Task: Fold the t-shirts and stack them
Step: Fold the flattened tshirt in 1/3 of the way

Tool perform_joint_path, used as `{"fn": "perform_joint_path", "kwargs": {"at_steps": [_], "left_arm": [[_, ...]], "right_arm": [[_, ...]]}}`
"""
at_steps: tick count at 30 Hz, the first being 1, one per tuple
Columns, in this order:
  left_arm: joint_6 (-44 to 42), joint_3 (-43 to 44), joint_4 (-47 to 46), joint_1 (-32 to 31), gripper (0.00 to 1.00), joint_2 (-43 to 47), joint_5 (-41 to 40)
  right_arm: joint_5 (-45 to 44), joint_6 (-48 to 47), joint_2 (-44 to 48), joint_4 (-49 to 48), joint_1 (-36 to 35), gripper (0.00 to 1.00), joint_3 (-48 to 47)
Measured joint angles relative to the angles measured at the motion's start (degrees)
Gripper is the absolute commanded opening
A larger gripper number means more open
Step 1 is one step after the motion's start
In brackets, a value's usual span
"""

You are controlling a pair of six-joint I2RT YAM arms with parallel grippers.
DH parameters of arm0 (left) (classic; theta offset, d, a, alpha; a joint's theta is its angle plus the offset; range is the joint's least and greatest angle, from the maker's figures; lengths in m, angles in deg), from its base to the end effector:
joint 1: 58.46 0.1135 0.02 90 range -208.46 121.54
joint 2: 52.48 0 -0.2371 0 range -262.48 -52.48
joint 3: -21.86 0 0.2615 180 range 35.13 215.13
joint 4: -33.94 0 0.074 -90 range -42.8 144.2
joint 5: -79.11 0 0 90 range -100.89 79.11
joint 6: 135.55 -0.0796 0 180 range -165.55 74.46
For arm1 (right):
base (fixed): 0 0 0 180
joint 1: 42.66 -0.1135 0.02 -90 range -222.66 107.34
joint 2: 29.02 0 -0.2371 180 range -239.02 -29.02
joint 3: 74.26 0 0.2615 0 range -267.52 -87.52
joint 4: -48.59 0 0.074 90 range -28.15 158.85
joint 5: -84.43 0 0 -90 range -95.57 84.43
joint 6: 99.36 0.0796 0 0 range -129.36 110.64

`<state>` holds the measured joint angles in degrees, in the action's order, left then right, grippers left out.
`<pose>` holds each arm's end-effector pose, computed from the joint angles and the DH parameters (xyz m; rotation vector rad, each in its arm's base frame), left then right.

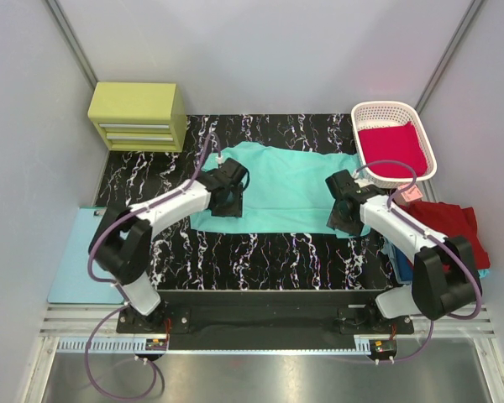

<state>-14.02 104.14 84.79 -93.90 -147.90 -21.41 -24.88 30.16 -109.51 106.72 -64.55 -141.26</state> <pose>0.3048 -0.1991 0.1533 0.0342 2.6611 -0.1347 0.2716 0.0808 0.1448 0.4857 2.6485 -0.1714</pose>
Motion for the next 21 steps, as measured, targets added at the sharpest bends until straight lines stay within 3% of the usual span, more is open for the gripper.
{"fn": "perform_joint_path", "kwargs": {"at_steps": [10,21], "left_arm": [[-0.1,-0.1,-0.5,-1.2,0.45,-6.6,3.7],[0.0,0.0,-1.3,-1.2,0.43,-9.1,3.7]], "right_arm": [[0.5,2.3,-1.0,1.5,-2.3,0.62,2.1],[-0.7,2.6,-10.8,0.0,-2.3,0.50,-1.4]]}}
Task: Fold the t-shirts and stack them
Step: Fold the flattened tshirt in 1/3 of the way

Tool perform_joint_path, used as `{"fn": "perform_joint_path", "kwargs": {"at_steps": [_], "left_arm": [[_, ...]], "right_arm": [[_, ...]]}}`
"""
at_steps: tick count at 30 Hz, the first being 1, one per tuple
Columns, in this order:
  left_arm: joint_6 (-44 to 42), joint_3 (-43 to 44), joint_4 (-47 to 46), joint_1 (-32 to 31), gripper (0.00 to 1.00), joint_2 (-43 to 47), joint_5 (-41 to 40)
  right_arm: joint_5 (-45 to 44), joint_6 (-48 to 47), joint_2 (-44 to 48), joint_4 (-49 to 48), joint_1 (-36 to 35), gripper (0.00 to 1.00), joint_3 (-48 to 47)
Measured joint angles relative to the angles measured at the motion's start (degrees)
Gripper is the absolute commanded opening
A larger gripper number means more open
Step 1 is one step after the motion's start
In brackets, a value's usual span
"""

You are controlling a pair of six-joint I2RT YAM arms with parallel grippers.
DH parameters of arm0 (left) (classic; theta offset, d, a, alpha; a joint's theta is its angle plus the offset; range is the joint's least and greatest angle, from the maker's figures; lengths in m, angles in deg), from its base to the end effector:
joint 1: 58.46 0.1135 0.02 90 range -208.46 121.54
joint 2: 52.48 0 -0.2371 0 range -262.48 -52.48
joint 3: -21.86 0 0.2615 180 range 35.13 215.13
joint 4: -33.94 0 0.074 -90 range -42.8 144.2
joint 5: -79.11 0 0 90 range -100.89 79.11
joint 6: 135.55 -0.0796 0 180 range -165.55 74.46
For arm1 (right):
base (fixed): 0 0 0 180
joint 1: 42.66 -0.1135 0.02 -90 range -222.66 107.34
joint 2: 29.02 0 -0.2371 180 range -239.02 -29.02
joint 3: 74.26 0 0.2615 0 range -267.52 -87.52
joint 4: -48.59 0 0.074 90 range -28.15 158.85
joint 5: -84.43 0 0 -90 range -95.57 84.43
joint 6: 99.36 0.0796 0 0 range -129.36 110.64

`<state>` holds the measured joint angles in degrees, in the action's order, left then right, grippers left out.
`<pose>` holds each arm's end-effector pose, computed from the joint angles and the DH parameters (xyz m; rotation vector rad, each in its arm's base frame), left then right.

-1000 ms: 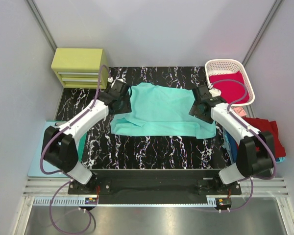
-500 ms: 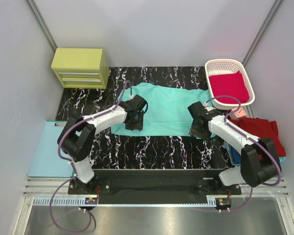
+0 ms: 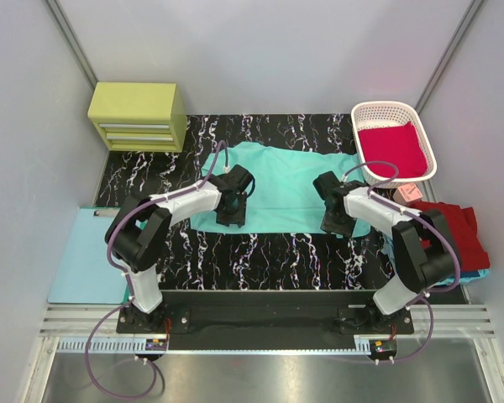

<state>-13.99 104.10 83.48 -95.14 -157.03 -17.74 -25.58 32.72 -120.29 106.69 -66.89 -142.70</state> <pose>0.3017 -0.2129 0.0983 0.0987 2.8093 -0.1126 0.2754 0.0941 0.1021 0.4739 2.7649 -0.2926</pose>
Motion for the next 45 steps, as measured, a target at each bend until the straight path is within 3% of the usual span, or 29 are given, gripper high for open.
{"fn": "perform_joint_path", "kwargs": {"at_steps": [9,17,21,22,25,36,45], "left_arm": [[0.0,-0.3,0.0,0.0,0.43,0.0,0.0],[0.0,-0.8,0.0,0.0,0.42,0.0,0.0],[0.0,-0.8,0.0,0.0,0.42,0.0,0.0],[0.0,-0.8,0.0,0.0,0.42,0.0,0.0],[0.0,-0.9,0.0,0.0,0.42,0.0,0.0],[0.0,-1.2,0.0,0.0,0.41,0.0,0.0],[0.0,-1.2,0.0,0.0,0.41,0.0,0.0]], "right_arm": [[-2.0,0.2,-2.0,0.0,0.0,0.49,-1.7],[-2.7,0.7,-3.6,0.0,0.2,0.38,-1.4],[-3.0,1.3,-3.6,0.2,0.5,0.20,-0.9],[-3.0,1.4,-3.6,0.3,0.6,0.09,-0.9],[-3.0,1.8,-3.6,0.3,0.9,0.00,-0.9],[-4.7,2.3,-2.8,2.3,1.2,0.00,-2.0],[-7.6,0.7,-5.0,3.9,4.6,0.00,-13.0]]}}
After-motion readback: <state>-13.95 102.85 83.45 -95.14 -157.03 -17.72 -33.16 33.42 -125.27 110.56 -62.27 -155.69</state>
